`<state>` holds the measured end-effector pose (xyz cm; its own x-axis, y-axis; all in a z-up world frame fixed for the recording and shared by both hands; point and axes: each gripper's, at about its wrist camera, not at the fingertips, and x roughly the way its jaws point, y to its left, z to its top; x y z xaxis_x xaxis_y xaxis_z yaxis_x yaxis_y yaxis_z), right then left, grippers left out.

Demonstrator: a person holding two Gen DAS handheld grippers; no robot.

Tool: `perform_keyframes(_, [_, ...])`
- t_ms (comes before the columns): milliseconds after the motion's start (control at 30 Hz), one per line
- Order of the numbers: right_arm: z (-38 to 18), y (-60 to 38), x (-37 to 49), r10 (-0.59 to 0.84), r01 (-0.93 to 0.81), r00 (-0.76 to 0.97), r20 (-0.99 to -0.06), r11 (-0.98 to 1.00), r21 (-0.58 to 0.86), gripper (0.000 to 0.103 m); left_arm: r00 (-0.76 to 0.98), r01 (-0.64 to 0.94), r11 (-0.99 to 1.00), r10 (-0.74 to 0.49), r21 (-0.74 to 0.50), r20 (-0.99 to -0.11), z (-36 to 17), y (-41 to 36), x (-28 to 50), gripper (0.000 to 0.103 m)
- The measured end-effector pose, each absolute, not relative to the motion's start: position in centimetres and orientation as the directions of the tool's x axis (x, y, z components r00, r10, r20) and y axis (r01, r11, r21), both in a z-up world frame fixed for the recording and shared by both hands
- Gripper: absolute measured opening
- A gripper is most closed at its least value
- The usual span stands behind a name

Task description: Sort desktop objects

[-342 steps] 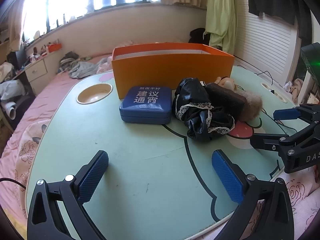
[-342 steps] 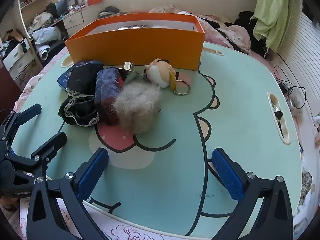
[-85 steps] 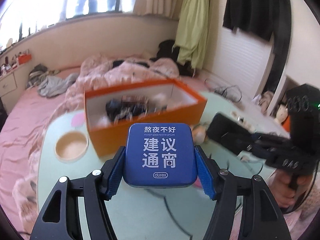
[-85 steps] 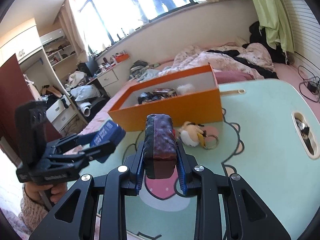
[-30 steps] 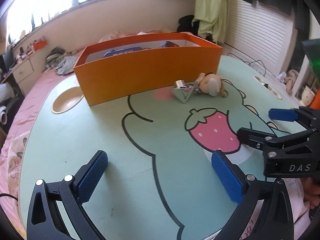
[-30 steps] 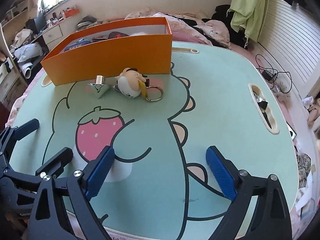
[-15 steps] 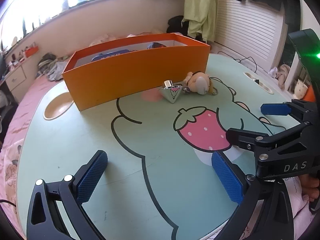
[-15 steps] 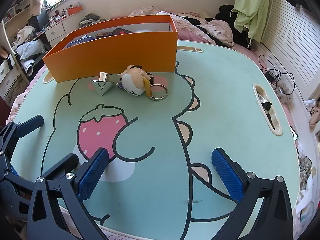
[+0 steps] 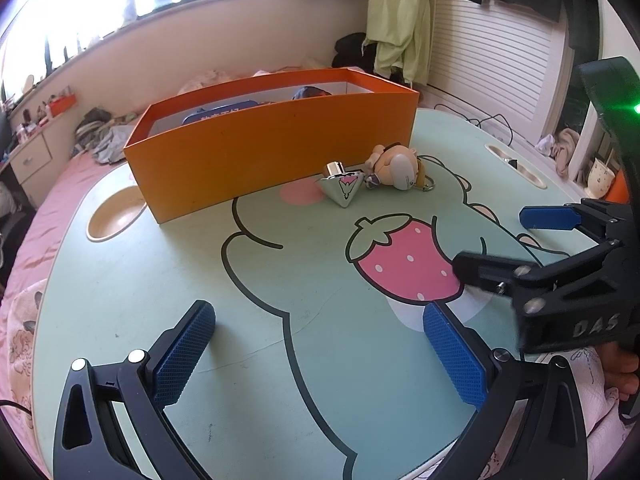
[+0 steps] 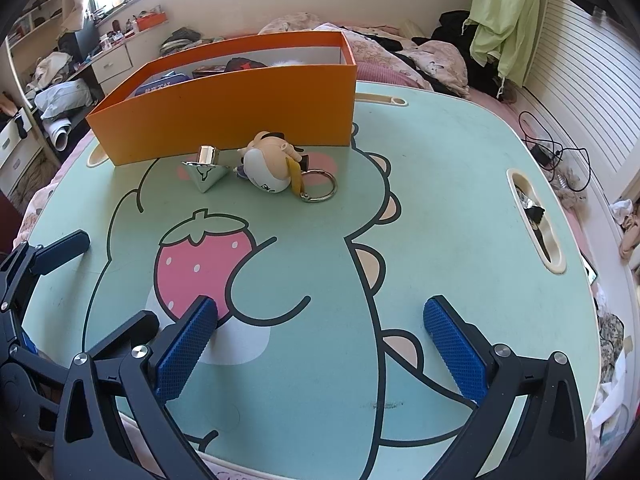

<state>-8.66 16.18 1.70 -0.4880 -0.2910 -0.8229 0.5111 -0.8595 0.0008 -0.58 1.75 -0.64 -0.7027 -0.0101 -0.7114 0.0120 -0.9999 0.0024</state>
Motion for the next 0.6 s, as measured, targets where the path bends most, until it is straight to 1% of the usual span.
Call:
perform_keyframes(100, [2.1, 17.6, -8.9, -0.362, 0.496, -0.489, -0.794, -0.864, 0.087, 0.101, -0.703, 0.012, -1.0, -0.011, 0.003, -0.711, -0.6, 1.8, -0.6, 0.103])
perform_keyframes(200, [2.8, 19.1, -9.5, -0.404, 0.457, -0.512, -0.758, -0.875, 0.157, 0.093, -0.703, 0.012, -1.0, -0.011, 0.003, -0.711, -0.6, 1.8, -0.6, 0.103])
perform_keyframes(267, [3.3, 19.7, -9.8, -0.411, 0.434, -0.544, -0.732, -0.884, 0.173, 0.083, -0.703, 0.012, -1.0, -0.01, 0.003, -0.711, -0.6, 1.8, -0.6, 0.103])
perform_keyframes(300, [3.7, 19.8, -10.0, -0.409, 0.425, -0.561, -0.72, -0.888, 0.173, 0.081, -0.704, 0.012, -1.0, -0.01, 0.002, -0.71, -0.6, 1.8, -0.6, 0.103])
perform_keyframes(333, [4.0, 19.6, -10.2, -0.409, 0.424, -0.573, -0.71, -0.89, 0.17, 0.076, -0.704, 0.012, -1.0, -0.01, 0.002, -0.71, -0.6, 1.8, -0.5, 0.103])
perform_keyframes(433, [4.6, 17.7, -10.8, -0.435, 0.475, -0.562, -0.704, -0.866, 0.156, 0.075, -0.704, 0.013, -1.0, -0.011, 0.002, -0.71, -0.6, 1.8, -0.5, 0.103])
perform_keyframes(600, [4.2, 13.6, -12.7, -0.424, 0.54, -0.522, -0.74, -0.836, 0.098, 0.075, -0.704, 0.013, -1.0, -0.011, 0.003, -0.71, -0.6, 1.9, -0.5, 0.103])
